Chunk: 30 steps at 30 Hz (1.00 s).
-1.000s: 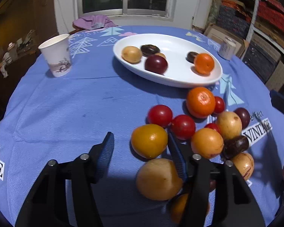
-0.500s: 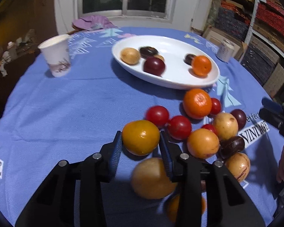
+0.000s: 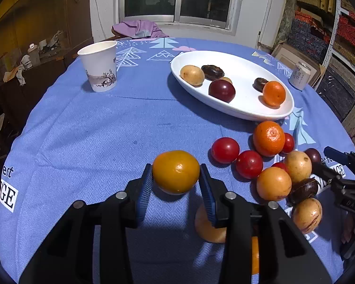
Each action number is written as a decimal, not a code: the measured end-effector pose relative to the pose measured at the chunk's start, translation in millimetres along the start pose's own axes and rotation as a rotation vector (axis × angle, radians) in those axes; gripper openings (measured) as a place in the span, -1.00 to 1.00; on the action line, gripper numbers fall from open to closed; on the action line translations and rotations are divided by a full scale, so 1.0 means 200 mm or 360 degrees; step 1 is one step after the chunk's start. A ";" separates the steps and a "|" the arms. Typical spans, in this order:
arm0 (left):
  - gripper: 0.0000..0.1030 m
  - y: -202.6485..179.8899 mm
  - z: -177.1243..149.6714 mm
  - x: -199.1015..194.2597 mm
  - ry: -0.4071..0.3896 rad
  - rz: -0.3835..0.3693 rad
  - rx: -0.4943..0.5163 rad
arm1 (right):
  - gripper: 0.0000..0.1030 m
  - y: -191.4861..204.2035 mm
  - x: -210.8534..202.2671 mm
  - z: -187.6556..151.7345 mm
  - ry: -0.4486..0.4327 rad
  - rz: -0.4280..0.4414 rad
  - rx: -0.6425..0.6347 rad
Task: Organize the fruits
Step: 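Grasp an orange tangerine with the left tool while the right tool grasps a dark red plum, then carry the tangerine and plum over the white plate and open both tools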
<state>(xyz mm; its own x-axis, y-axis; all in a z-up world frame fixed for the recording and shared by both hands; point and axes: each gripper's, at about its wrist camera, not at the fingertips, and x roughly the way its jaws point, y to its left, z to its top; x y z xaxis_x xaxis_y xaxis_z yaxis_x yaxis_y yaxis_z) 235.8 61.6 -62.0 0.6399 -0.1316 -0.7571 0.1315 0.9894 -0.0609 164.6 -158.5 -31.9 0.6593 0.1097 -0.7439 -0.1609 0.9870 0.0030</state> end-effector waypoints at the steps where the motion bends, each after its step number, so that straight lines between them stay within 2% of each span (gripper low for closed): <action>1: -0.25 0.00 0.00 0.00 0.0005 0.0001 0.0000 | 0.22 0.02 0.02 0.00 0.0016 -0.0005 -0.0022; 6: -0.25 -0.01 -0.01 0.02 0.0027 0.0018 0.0013 | -0.05 0.01 0.05 0.03 0.0047 0.0075 0.0015; 8: -0.24 -0.01 -0.02 0.04 0.0058 0.0026 0.0017 | -0.23 0.03 0.05 0.03 0.0051 0.0102 0.0009; 14: -0.24 0.00 -0.01 0.05 0.0066 0.0010 -0.0009 | -0.24 0.00 0.04 0.03 0.0045 0.0141 0.0064; 20: -0.25 0.02 0.02 -0.02 -0.0032 0.0008 -0.0054 | -0.24 -0.08 -0.05 0.04 -0.0066 0.0166 0.0166; 23: -0.25 0.01 0.11 -0.07 -0.0072 0.0001 -0.0056 | -0.24 -0.15 -0.11 0.13 -0.0106 0.0240 0.0233; 26: -0.25 -0.04 0.28 -0.13 -0.0153 0.0047 0.0005 | -0.24 -0.20 -0.21 0.32 -0.0221 0.0176 0.0216; 30: -0.25 -0.15 0.56 -0.16 -0.0253 0.0019 0.0048 | -0.24 -0.22 -0.26 0.60 -0.0345 0.0148 0.0210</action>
<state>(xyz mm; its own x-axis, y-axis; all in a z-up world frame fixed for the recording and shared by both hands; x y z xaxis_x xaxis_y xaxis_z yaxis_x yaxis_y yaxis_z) 296.7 29.1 36.4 0.7531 -0.1304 -0.6448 0.1445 0.9890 -0.0313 224.3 -193.1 86.9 0.7905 0.2092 -0.5757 -0.1403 0.9767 0.1623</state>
